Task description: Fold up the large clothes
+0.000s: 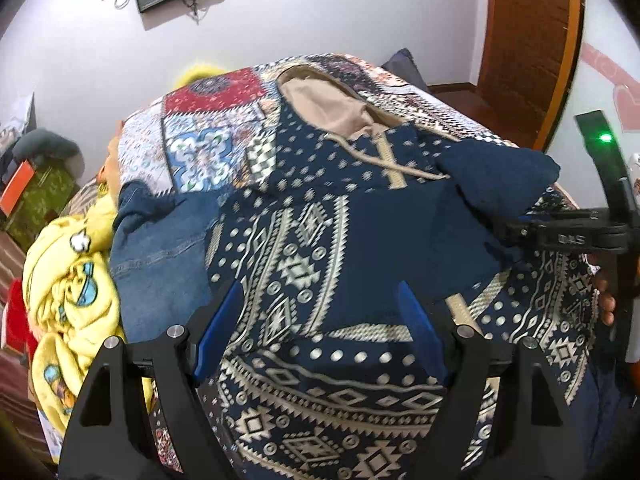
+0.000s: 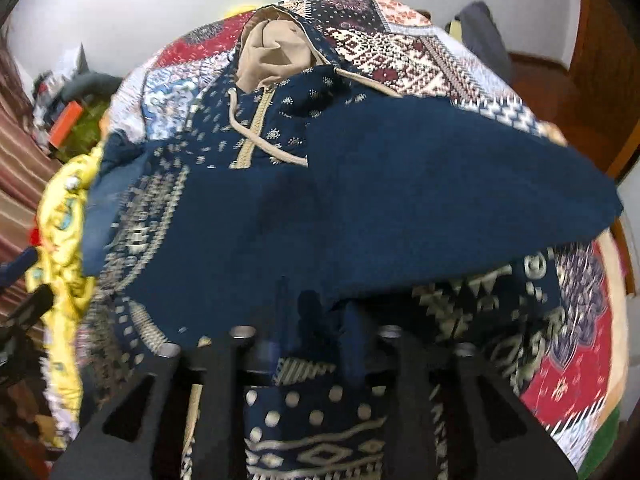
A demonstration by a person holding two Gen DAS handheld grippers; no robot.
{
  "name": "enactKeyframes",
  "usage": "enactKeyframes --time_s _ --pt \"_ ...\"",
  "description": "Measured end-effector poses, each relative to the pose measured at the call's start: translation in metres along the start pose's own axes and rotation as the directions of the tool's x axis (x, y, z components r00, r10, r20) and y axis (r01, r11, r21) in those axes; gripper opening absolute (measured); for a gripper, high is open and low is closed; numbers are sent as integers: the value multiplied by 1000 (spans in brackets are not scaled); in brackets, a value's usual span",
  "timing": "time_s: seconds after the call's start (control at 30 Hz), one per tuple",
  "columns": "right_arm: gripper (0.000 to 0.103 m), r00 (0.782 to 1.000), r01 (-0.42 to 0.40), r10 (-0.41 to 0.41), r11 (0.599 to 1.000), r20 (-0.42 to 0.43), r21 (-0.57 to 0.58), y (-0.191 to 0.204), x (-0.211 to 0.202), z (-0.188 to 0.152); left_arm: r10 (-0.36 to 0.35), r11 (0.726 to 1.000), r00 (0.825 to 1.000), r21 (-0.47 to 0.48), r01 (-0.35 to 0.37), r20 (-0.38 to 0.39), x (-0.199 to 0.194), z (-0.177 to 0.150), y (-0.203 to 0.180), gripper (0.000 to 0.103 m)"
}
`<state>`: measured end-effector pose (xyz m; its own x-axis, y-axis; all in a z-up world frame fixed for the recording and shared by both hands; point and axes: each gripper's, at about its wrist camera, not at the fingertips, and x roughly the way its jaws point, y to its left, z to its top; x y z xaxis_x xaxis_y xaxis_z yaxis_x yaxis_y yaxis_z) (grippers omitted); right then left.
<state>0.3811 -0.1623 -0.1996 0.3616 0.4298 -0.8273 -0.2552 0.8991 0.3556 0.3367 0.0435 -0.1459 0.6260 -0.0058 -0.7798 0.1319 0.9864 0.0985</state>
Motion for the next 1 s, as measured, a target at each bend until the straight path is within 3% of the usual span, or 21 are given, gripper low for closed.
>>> enactKeyframes --time_s 0.03,0.17,0.37,0.57,0.73,0.8,0.93,1.0 --pt "41 1000 -16 16 1000 5 10 -2 -5 -2 -8 1000 1000 10 8 5 0 5 -6 79" --pt "43 996 -53 50 998 75 36 -19 -42 -10 -56 997 998 56 55 23 0 27 -35 79" --pt "43 979 33 -48 997 200 76 -59 -100 -20 -145 969 988 207 133 45 5 74 -112 79" --pt "44 924 190 -226 971 309 143 -98 -148 -29 -194 911 981 370 180 1 34 101 -201 79" --pt "51 878 306 -353 933 323 188 -124 -161 -38 -203 852 975 475 220 -88 79 111 -276 79" --pt "51 878 308 -361 929 315 207 -135 -161 -44 -173 825 979 527 205 -110 100 113 -302 79" --pt "51 899 275 -338 931 279 241 -150 -149 -56 -111 785 985 595 171 -135 135 112 -333 79" --pt "51 906 285 -342 928 250 238 -154 -140 -61 -101 785 982 594 178 -160 152 112 -342 66"
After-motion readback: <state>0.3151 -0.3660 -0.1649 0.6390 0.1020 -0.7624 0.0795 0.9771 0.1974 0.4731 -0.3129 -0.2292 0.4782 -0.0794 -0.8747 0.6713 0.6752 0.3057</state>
